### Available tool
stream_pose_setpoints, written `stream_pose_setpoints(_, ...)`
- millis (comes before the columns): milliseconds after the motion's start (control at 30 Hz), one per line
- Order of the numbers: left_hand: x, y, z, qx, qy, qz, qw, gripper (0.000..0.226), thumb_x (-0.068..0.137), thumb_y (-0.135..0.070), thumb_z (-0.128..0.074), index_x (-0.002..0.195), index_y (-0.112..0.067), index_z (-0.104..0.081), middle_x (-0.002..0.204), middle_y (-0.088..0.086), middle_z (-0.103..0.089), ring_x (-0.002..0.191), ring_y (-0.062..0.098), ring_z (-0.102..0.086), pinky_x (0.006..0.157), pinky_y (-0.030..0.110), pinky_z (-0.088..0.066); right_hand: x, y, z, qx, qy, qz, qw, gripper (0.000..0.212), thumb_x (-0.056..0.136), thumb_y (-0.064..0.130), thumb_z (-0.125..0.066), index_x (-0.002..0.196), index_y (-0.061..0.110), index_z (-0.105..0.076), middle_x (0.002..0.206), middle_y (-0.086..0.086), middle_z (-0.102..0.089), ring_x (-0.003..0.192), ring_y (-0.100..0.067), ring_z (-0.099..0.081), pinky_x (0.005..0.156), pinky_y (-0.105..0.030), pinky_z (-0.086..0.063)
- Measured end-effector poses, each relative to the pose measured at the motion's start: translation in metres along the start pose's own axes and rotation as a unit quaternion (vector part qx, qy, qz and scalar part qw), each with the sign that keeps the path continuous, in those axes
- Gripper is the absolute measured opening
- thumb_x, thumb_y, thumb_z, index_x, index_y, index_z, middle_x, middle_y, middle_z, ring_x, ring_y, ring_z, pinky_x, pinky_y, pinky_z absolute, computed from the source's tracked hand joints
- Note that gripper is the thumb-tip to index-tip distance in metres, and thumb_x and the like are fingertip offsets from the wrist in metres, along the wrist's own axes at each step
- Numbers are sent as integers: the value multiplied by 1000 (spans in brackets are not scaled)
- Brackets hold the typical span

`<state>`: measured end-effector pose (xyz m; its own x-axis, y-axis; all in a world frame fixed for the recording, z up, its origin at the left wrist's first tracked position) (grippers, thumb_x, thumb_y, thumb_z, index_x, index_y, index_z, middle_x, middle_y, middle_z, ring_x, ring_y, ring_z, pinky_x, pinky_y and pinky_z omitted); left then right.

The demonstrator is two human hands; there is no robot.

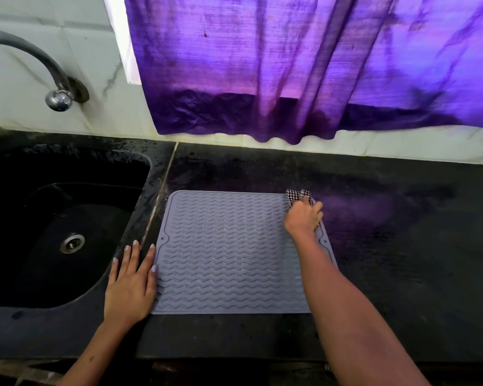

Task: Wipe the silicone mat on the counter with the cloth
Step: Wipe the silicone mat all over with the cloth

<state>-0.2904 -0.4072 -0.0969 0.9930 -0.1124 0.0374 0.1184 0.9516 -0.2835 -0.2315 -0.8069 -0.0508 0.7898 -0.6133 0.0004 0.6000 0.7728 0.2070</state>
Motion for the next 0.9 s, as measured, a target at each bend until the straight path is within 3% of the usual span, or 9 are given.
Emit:
stream_pose_setpoints(167,0,-2,1,1,2,4,1000,79,82,-54,5,149,-18,-18,159,7,-9,147,17,0,120,39,0,9,-3,-2,-4,21,19,1000,27,89,13,-51,113,10,-64,132,-5,-50,121,-33,-34,98,-41,-33)
stream_pose_setpoints(367,-1,-5,3,-1,4,3,1000,80,81,-54,6,149,-19,-21,159,8,-10,148,20,-3,120,41,-2,25,-17,16,171,54,-99,979,33,94,21,-47,121,6,-57,129,-18,-54,126,-34,-37,98,-40,-37)
stream_pose_setpoints(467,0,-4,3,2,5,5,1000,81,81,-54,8,149,-20,-19,159,8,-9,148,21,-2,120,40,-1,16,1,15,201,28,-83,976,28,92,15,-51,116,10,-63,121,-18,-60,122,-34,-41,96,-37,-39)
stream_pose_setpoints(567,0,-5,3,11,10,5,1000,82,79,-53,11,150,-22,-16,160,7,-5,148,20,1,120,39,1,1,28,-1,193,21,-38,980,33,89,10,-56,121,18,-62,120,-15,-62,127,-31,-38,104,-38,-34)
stream_pose_setpoints(667,0,-5,3,5,9,4,1000,82,80,-53,11,150,-22,-17,160,7,-5,148,20,1,120,39,1,-10,50,-11,124,2,8,992,26,91,11,-55,115,16,-64,123,-8,-61,128,-30,-35,101,-40,-32)
stream_pose_setpoints(800,-1,-4,3,3,8,2,1000,80,81,-52,10,150,-22,-17,160,7,-5,148,20,1,120,39,2,-14,62,-22,16,11,50,999,27,93,10,-50,114,16,-65,143,0,-43,130,-33,-30,103,-44,-28)
stream_pose_setpoints(900,0,-5,2,4,7,2,1000,79,82,-52,9,150,-22,-17,160,7,-5,148,20,1,120,39,2,-14,62,-24,-3,20,64,998,29,93,9,-50,116,18,-64,151,0,-33,134,-35,-25,107,-47,-25)
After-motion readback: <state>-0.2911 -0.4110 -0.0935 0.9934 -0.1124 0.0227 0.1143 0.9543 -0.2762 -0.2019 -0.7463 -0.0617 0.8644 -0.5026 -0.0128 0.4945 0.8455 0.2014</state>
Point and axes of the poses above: each hand's wrist, its own x-axis towards the middle knuckle, its own z-axis out of the back of the hand, y = z × x, the point moved 8 cm from there along x, towards the middle knuckle
